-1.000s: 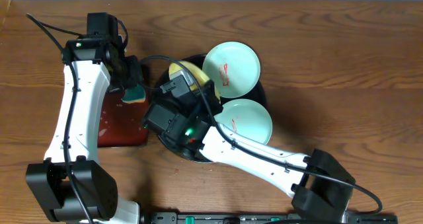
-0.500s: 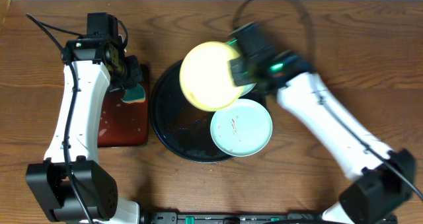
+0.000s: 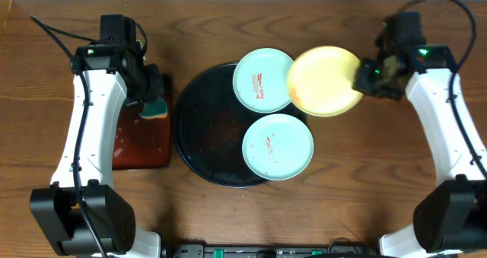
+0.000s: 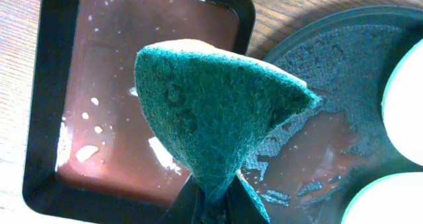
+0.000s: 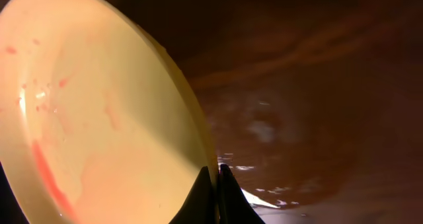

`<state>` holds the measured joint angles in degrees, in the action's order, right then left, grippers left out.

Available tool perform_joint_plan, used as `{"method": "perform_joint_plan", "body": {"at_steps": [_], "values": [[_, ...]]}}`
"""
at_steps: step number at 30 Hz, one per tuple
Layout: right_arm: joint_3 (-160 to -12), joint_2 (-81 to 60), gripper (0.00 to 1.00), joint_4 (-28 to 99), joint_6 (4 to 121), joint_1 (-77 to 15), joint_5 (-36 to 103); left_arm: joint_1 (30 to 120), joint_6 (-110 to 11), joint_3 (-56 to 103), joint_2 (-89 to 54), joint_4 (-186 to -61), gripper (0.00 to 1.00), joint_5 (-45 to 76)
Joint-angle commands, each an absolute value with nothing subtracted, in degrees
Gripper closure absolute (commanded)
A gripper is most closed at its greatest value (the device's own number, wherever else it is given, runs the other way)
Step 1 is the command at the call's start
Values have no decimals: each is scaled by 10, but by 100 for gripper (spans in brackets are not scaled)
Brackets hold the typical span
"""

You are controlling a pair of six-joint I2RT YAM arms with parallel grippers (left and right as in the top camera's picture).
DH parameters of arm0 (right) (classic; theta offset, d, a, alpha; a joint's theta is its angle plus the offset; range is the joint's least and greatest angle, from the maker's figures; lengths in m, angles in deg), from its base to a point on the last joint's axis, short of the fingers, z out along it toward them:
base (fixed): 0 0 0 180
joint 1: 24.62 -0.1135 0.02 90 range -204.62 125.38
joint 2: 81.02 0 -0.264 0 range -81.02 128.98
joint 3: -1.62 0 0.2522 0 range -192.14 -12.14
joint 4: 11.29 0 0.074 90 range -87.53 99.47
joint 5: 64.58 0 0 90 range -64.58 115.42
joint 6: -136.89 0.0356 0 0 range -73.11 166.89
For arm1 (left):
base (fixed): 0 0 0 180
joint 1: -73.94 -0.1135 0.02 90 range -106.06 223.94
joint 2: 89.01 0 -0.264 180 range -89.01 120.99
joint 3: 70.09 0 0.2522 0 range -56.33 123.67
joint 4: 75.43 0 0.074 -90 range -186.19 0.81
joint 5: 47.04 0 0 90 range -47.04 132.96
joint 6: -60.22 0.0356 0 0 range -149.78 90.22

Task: Clean dirty plates on tray and stack at the side
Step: 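Lift the yellow plate with the right gripper and set it right of the tray, then release the yellow plate and move the right gripper to a light blue plate rim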

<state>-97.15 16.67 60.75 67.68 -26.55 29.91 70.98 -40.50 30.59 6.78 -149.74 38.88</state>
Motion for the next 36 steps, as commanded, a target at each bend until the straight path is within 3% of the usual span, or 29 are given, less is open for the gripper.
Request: {"method": "perform_joint_plan", "body": {"at_steps": [1,15,17,20,22,29,36], "values": [[-920,158,99,591,687,-229,293,707,-413,308,65,-1498,93,396],[-747,158,99,481,685,-164,258,707,-413,300,65,-1498,92,396],[-747,158,85,474,674,-164,259,707,-413,300,65,-1498,93,396],[-757,157,52,484,641,-164,275,707,-413,300,65,-1498,93,396],[-772,157,46,504,616,-165,304,707,-413,300,65,-1498,93,396],[-841,157,43,595,503,-186,516,707,-413,300,65,-1497,93,396],[-831,157,36,605,504,-259,523,707,-413,300,65,-1497,93,396]]}}
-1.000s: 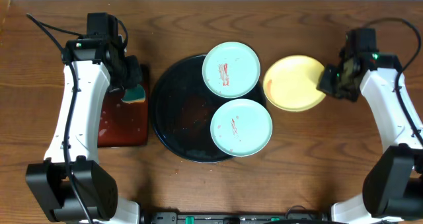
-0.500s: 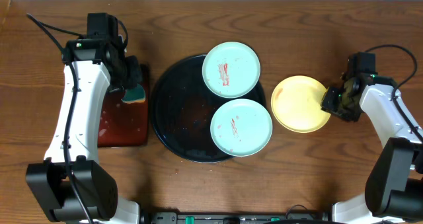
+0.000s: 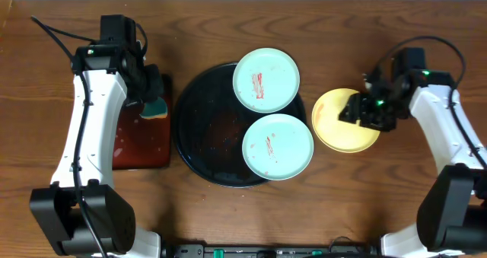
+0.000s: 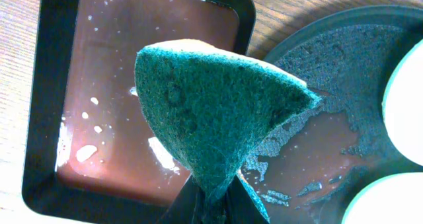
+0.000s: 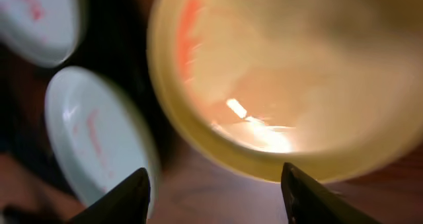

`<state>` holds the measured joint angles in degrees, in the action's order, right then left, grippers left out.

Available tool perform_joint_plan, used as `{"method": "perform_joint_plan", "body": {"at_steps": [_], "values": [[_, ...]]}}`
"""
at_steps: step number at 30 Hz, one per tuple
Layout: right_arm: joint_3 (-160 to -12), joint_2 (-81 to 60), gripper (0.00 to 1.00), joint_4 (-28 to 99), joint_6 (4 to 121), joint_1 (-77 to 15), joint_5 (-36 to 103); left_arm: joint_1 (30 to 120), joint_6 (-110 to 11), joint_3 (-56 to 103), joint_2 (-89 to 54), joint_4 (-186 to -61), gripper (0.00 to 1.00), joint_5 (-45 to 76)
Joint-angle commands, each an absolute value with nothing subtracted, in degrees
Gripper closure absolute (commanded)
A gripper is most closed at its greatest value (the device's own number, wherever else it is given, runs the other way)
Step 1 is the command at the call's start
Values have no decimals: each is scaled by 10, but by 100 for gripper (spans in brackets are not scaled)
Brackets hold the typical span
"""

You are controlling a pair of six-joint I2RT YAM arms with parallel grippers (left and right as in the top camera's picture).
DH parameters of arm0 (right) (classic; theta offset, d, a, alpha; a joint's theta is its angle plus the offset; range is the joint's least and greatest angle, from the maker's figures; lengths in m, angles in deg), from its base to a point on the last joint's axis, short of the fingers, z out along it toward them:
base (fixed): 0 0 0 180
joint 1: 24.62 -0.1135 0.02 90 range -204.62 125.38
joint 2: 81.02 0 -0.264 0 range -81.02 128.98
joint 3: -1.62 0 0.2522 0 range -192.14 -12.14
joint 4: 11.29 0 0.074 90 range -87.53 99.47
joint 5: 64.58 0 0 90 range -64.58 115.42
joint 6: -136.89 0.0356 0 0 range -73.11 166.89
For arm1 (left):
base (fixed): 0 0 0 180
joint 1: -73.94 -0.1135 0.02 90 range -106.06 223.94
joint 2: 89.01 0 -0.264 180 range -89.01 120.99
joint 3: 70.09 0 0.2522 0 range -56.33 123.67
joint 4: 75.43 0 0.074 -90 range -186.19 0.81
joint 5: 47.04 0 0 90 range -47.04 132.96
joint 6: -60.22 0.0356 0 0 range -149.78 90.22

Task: Clean dirty plates on tray and stack at the side
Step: 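Release the yellow plate and move the right gripper to a light blue plate rim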

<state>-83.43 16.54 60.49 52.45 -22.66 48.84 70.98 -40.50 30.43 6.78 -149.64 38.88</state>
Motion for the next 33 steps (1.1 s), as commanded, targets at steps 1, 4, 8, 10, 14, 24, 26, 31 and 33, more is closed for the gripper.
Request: {"method": "perform_joint_plan", "body": {"at_steps": [1,4,8,10,14,24,26,31,33], "values": [[-828,157,36,605,505,-270,517,707,-413,300,65,-1497,93,396],[-819,157,35,604,529,-306,478,707,-413,300,65,-1497,93,396],[-799,157,38,581,559,-349,450,707,-413,300,65,-1497,93,396],[-786,157,40,564,567,-367,449,707,-413,300,65,-1497,92,396],[-761,157,44,537,591,-393,426,707,-413,300,65,-1497,92,396],[-707,157,62,454,608,-420,404,707,-413,300,65,-1497,93,396],[-700,157,67,445,608,-420,402,707,-413,300,65,-1497,92,396],[-695,157,96,434,612,-423,403,707,-413,300,65,-1498,92,396],[-695,157,99,434,612,-423,403,707,-413,300,65,-1498,92,396]]}}
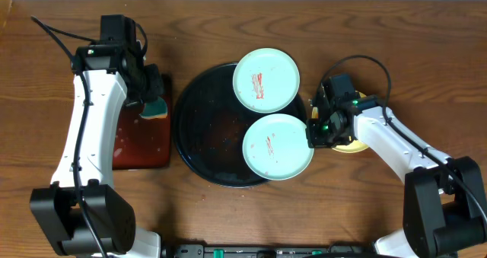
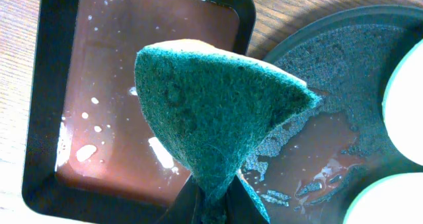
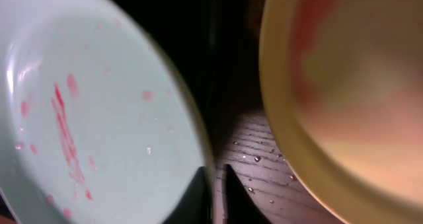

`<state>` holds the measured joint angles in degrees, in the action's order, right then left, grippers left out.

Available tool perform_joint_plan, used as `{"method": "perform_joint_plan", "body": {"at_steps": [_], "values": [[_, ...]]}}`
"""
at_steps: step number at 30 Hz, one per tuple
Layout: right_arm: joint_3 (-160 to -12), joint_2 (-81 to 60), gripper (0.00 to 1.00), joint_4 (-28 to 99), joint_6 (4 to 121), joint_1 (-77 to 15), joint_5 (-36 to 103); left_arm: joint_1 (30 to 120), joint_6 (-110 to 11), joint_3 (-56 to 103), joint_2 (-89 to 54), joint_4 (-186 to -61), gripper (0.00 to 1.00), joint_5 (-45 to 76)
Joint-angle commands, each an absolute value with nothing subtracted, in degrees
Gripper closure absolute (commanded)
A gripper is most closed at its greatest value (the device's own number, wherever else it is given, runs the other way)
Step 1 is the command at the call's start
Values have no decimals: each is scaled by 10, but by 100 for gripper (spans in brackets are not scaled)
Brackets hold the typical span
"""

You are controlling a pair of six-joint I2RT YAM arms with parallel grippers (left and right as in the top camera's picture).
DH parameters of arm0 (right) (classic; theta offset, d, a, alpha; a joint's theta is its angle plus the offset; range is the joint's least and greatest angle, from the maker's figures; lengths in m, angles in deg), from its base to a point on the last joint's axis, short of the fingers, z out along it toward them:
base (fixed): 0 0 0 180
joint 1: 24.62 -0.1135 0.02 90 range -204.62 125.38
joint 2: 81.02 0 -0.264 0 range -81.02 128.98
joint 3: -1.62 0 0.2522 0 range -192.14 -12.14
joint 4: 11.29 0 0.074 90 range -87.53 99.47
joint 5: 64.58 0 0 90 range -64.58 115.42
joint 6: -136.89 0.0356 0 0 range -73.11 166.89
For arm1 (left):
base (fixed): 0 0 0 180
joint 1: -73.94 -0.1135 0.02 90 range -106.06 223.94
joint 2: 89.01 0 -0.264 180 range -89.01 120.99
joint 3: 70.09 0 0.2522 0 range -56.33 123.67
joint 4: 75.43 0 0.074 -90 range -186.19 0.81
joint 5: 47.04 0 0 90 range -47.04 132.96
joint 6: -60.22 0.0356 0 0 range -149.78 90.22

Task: Clean dirty plates on tray and stack at the side
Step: 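Release the yellow plate and move the right gripper to a light blue plate rim, then grip the light blue plate rim with the right gripper and drag it to center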

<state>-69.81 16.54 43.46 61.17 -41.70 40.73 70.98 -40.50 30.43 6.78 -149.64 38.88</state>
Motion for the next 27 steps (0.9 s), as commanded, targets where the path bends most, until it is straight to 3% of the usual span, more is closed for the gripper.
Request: {"method": "perform_joint_plan", "body": {"at_steps": [1,8,13,22,27], "values": [[-695,157,99,434,612,-423,406,707,-413,300,65,-1498,93,396],[-725,156,99,433,643,-460,439,707,-413,300,65,-1498,93,396],[-733,156,99,399,766,-509,436,707,-413,300,65,-1498,93,396],[-732,158,99,299,968,-607,289,708,-415,300,65,-1498,93,389],[-732,162,99,253,977,-649,252,708,-415,300,65,-1498,92,389]]}}
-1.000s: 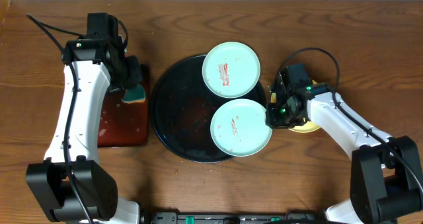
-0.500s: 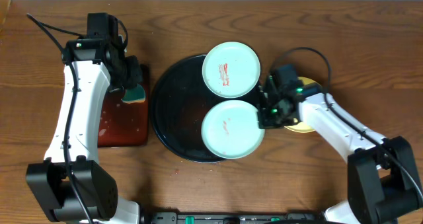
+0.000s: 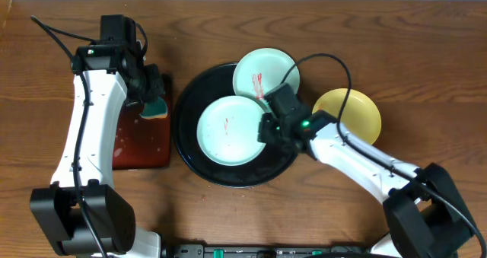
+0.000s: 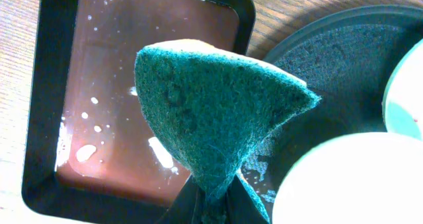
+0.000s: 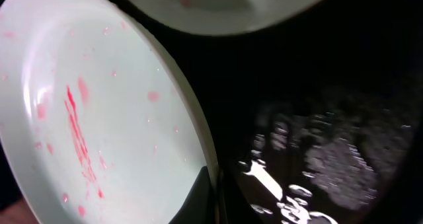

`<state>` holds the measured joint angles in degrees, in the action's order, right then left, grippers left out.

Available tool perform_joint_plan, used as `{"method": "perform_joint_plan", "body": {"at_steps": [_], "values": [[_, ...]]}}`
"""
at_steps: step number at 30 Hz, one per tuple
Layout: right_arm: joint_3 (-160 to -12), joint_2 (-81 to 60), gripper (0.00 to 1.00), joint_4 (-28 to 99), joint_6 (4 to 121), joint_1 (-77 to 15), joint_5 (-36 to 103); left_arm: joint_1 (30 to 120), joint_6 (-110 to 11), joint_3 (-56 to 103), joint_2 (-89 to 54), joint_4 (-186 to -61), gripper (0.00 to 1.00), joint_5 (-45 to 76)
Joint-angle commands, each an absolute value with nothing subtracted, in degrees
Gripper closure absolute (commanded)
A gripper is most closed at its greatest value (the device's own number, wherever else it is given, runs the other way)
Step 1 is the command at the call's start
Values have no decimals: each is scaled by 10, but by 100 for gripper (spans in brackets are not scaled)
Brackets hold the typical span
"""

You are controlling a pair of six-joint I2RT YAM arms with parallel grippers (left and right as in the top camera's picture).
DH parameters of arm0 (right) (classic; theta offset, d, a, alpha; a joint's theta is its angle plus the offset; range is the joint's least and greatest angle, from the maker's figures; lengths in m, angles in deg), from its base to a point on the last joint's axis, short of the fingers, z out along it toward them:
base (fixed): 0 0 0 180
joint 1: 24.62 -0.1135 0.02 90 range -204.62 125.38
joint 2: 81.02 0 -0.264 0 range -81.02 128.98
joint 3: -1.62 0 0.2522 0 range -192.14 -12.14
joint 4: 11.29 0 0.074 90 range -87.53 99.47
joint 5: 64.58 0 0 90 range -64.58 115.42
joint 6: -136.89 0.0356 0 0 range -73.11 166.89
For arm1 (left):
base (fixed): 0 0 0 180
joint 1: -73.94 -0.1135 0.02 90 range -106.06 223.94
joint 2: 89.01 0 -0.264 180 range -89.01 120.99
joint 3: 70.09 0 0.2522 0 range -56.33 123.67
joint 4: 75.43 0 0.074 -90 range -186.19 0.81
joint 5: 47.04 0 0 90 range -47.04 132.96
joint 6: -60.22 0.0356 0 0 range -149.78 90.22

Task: Clean dirty plates on tray and stack at the side
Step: 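Grip the light blue plate rim with the right gripper and drag it to center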

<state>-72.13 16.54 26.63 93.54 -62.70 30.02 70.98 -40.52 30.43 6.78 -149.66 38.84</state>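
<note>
A round black tray (image 3: pixel 192 163) sits mid-table. My right gripper (image 3: pixel 265 130) is shut on the right rim of a pale mint plate (image 3: pixel 228 130) with red streaks, over the tray's middle; the same plate (image 5: pixel 86 118) fills the right wrist view. A second mint plate (image 3: pixel 268 69) with a red smear rests at the tray's back right edge. A yellow plate (image 3: pixel 351 109) lies on the wood right of the tray. My left gripper (image 4: pixel 213 196) is shut on a green sponge (image 4: pixel 211 112), held above the seam between the brown basin and the tray; the sponge (image 3: pixel 156 108) shows below the left arm.
A rectangular black basin (image 3: pixel 137 148) holding brown water with white flecks lies left of the tray (image 4: pixel 330 45). The tray's bottom is wet, with foam and water patches (image 5: pixel 330 164). The right arm's cable (image 3: pixel 344 83) arcs over the yellow plate.
My right gripper, then at the right rim of the front mint plate, is now shut on it, and the plate has shifted left to the tray's middle. The left arm holds still.
My right gripper held the yellow plate up at the tray's back right. Then the plate lay on the wood at the right with the gripper open above it. Then the gripper was at the front mint plate's rim, and now holds it mid-tray. My left gripper kept the sponge throughout.
</note>
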Motion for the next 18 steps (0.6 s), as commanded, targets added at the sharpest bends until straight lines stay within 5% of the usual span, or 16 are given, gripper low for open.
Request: {"method": "perform_joint_plan", "body": {"at_steps": [1,10,15,18], "values": [[-732,166,99,250,977,-657,250,708,-415,300,65,-1498,93,389],[-732,239,97,234,975,-675,267,728,-415,300,65,-1497,92,389],[-736,246,64,211,908,-669,296,736,-415,300,65,-1498,92,389],[-749,246,55,220,864,-655,311,741,-415,300,65,-1498,93,387]]}}
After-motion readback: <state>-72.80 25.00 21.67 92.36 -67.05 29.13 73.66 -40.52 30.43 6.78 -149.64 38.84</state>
